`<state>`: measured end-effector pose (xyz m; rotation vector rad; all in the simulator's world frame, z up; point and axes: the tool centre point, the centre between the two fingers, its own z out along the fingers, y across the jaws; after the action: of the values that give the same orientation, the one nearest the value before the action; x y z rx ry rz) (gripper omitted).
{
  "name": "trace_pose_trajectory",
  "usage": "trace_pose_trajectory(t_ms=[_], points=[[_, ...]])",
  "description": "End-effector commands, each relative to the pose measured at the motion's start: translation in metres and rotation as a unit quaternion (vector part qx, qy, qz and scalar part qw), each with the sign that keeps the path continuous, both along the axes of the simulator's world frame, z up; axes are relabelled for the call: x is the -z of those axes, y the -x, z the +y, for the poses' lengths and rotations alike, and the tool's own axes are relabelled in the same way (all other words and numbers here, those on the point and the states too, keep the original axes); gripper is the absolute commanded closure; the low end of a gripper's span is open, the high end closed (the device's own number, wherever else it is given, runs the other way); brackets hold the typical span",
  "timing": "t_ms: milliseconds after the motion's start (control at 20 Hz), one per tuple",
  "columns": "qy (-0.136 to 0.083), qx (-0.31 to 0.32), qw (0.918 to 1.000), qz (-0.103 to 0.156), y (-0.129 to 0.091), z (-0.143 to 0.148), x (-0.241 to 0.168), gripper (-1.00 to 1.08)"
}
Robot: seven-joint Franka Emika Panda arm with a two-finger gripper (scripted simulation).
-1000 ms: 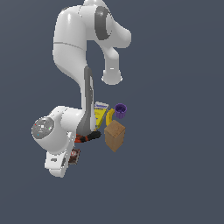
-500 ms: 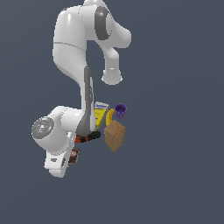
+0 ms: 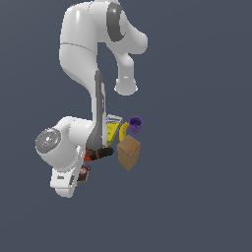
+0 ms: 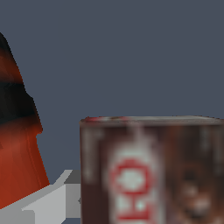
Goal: Pick up a designated object from a clutter of objects.
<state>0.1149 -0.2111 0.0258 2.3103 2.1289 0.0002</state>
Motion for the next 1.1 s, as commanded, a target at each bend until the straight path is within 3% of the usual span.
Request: trace_pose_trajectory(t_ms=[0,400,1050], points=[[0.0,0.0,1.0,0.0,0.003,0.002,-0.008,1.08],[0.001,0.0,1.0,0.0,0.024,0.016,-0.049,1.08],[0.002,0.0,1.0,0.0,0.074,0.049,-0.152,1.08]])
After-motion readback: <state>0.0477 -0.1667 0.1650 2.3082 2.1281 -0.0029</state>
